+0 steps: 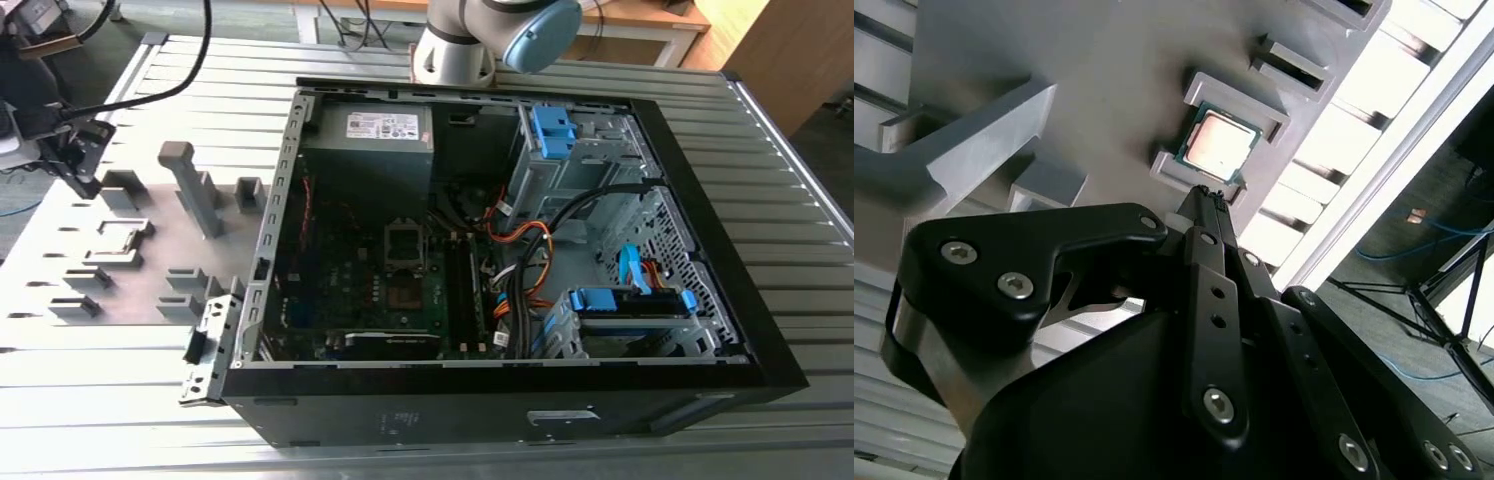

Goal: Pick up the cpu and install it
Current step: 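Pick up the cpu and move it towards the insertion slot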

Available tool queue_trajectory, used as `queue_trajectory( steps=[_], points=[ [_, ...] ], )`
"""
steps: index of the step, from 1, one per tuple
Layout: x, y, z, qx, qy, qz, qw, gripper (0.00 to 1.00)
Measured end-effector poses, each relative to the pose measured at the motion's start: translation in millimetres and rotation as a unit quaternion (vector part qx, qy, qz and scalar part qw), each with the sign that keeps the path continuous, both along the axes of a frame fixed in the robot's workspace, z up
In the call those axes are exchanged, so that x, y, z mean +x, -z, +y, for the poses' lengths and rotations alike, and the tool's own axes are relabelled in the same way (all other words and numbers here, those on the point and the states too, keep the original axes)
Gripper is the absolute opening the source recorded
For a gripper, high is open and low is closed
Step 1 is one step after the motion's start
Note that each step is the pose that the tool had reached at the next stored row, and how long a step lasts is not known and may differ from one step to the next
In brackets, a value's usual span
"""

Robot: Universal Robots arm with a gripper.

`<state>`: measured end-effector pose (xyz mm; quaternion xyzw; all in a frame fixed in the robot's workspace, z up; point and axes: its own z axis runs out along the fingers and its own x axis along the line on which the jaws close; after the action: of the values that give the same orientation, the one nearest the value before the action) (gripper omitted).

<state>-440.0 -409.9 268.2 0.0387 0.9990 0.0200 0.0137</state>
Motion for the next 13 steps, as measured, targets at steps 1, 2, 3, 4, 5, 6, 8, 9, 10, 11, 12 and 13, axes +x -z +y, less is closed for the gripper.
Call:
queue_trajectory(
  steps=[1,2,3,4,5,6,8,9,10,11,12,13],
  points=[
    [0.0,1.1,0.0,0.0,0.0,0.0,1.0,0.11],
    [-0.1,2.3,0.0,0.0,0.0,0.0,1.0,0.11],
    [-0.1,3.5,0.0,0.0,0.0,0.0,1.0,0.11],
    [-0.1,4.6,0.0,0.0,0.0,0.0,1.0,0.11],
    [-0.1,5.5,0.0,0.0,0.0,0.0,1.0,0.11],
    [-0.1,6.4,0.0,0.0,0.0,0.0,1.0,0.11],
    [-0.1,8.3,0.0,0.0,0.0,0.0,1.0,0.11],
    [-0.1,9.2,0.0,0.0,0.0,0.0,1.0,0.11],
    [-0.1,10.0,0.0,0.0,0.0,0.0,1.0,0.11],
    [-0.1,11.3,0.0,0.0,0.0,0.0,1.0,0.11],
    [-0.1,12.7,0.0,0.0,0.0,0.0,1.0,0.11],
    [-0.1,14.1,0.0,-0.0001,0.0,0.0,1.0,0.11]
  ],
)
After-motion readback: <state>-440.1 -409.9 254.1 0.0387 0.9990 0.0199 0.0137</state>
